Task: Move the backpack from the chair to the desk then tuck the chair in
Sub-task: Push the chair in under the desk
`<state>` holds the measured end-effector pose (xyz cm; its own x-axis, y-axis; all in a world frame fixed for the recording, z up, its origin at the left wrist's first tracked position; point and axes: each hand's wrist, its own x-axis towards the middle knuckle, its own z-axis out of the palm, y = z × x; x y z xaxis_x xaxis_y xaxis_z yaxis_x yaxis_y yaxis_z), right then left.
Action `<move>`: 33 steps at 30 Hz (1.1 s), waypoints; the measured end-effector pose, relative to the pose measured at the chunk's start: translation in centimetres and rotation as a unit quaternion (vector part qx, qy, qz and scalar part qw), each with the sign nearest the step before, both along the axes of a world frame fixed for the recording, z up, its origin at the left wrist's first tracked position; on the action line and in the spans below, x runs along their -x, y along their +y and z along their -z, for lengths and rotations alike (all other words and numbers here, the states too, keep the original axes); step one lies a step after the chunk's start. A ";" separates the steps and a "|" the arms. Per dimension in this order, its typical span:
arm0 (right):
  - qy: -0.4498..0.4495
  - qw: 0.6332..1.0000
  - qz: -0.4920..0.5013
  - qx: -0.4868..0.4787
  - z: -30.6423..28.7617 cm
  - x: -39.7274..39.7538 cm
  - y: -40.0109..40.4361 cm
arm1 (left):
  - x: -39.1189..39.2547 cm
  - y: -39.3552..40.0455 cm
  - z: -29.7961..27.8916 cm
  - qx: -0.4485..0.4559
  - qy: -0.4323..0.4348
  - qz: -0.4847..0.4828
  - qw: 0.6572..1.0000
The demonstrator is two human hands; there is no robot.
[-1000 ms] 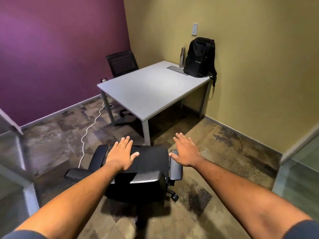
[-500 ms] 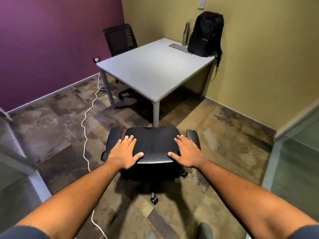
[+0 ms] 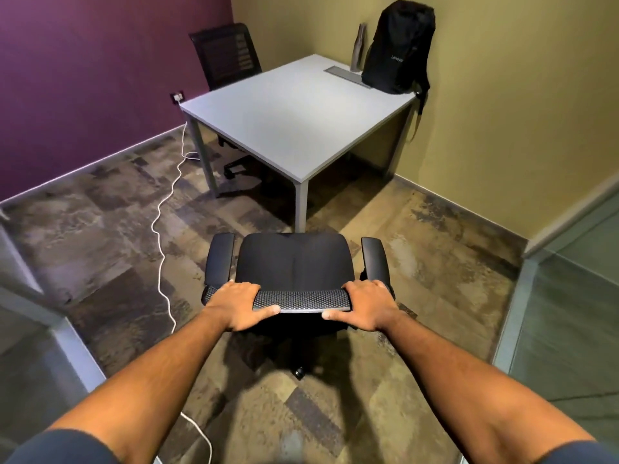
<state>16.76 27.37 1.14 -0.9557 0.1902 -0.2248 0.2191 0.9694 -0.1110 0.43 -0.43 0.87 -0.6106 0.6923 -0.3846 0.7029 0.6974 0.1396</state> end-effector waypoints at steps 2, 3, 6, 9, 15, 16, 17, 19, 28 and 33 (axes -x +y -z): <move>0.005 1.000 0.000 -0.003 0.1 -0.9 -0.1 | -0.9 0.0 0.1 0.007 0.006 0.003 1.000; 0.007 1.000 0.002 -0.003 0.1 -1.3 -0.2 | -1.3 0.0 0.0 0.011 0.003 0.001 1.000; 0.014 1.000 0.000 -0.004 0.0 -3.1 -0.1 | -3.2 0.3 -0.4 0.018 -0.017 -0.012 1.000; 0.025 1.000 0.000 -0.009 0.1 -5.3 0.1 | -5.4 0.6 -0.4 0.012 -0.018 -0.013 1.000; 0.038 0.999 0.009 -0.009 0.0 -9.7 0.0 | -9.0 0.4 -0.2 -0.007 0.038 0.031 0.999; 0.042 0.999 0.011 -0.011 -0.1 -10.4 -0.1 | -9.4 0.3 -0.3 -0.007 0.040 0.035 0.999; 0.044 0.999 0.013 -0.014 -0.1 -11.1 -0.1 | -9.8 0.3 -0.3 -0.004 0.040 0.040 0.998; 0.045 0.999 0.017 -0.017 -0.2 -12.6 -0.2 | -10.7 0.4 -0.4 0.005 0.040 0.052 0.998; 0.063 0.996 0.047 -0.032 -0.3 -18.6 0.1 | -15.2 2.4 -1.7 0.036 0.031 0.094 0.994; 0.068 0.995 0.067 -0.032 -0.4 -21.3 0.6 | -16.7 4.3 -1.9 0.038 0.040 0.116 0.992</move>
